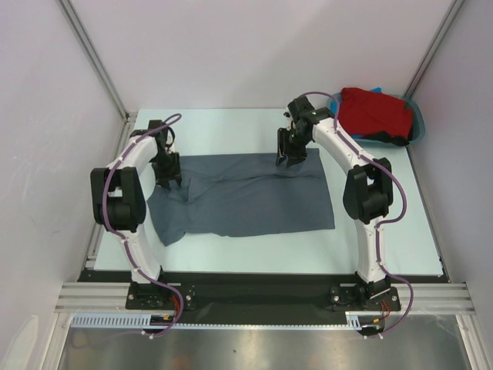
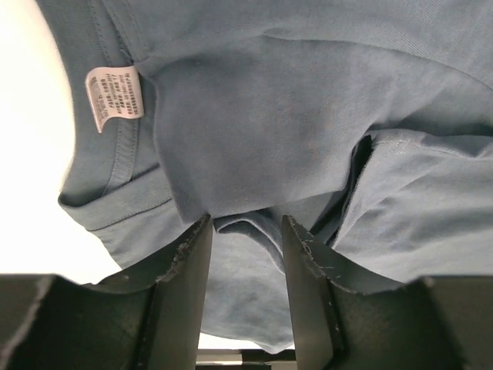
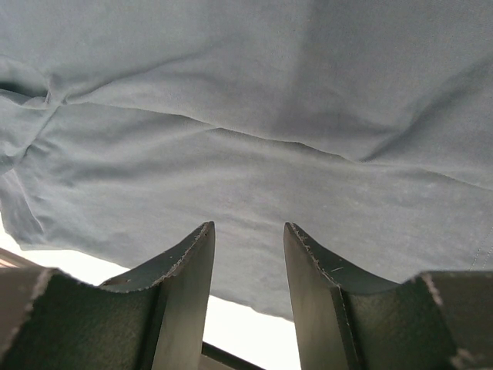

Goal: Fold and stack the t-shirts
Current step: Fold the tshirt

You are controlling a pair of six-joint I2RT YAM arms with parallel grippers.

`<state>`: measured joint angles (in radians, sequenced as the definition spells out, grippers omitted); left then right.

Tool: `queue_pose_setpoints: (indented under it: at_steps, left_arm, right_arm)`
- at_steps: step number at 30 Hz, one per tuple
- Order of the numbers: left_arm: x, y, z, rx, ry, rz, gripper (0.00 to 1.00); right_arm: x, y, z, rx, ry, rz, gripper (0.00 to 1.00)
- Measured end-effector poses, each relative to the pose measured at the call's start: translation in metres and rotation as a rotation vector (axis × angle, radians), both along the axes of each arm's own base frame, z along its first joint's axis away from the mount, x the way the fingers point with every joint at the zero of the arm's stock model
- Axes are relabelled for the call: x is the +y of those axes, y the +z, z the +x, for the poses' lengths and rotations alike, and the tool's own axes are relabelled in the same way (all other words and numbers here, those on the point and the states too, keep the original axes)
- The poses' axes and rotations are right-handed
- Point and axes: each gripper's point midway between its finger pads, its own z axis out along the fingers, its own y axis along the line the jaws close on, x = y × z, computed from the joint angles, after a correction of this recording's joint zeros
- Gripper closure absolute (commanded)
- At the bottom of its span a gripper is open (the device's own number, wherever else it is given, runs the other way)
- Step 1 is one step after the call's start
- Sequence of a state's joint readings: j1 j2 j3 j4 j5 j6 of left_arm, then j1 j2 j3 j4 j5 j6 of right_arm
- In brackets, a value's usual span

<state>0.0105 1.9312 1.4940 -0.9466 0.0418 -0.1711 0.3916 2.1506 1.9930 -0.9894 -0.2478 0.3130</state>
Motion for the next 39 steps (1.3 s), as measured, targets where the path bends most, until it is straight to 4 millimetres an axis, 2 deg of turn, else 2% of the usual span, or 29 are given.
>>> queue_pose_setpoints:
  at_steps: [9,13,15,16,17,28,36,38,39]
  left_arm:
    - [-0.013,-0.006,-0.008,0.023,-0.04,-0.011,0.7]
    - [-0.013,-0.011,-0.018,0.048,-0.039,-0.013,0.86]
    - [-0.013,-0.013,-0.023,0.059,-0.044,-0.013,0.91]
    - [-0.013,-0.013,-0.025,0.062,-0.046,-0.012,0.98]
    - [-0.013,-0.013,-0.026,0.063,-0.046,-0.012,1.0]
    - [-0.013,0.003,-0.041,0.037,-0.048,-0.012,1.0]
    - [-0.015,0.014,-0.076,0.048,-0.043,-0.022,0.99]
    - [-0.015,0.011,-0.088,0.061,-0.036,-0.023,0.81]
    - [-0.016,0.01,-0.094,0.072,-0.033,-0.023,0.76]
  right_arm:
    - [0.0,0.0,0.0,0.0,-0.001,-0.001,0.53]
    - [0.0,0.0,0.0,0.0,0.0,0.0,0.53]
    - [0.0,0.0,0.0,0.0,0.001,0.0,0.53]
    - [0.001,0.0,0.0,0.0,0.001,0.0,0.53]
    - [0.001,0.0,0.0,0.0,0.001,0.0,0.53]
    - [0.001,-0.001,-0.001,0.001,0.001,-0.001,0.54]
    - [-0.001,-0.006,-0.004,0.016,0.002,-0.006,0.53]
    - [-0.001,-0.006,-0.004,0.017,0.002,-0.006,0.54]
    - [-0.001,-0.006,-0.004,0.017,0.002,-0.006,0.54]
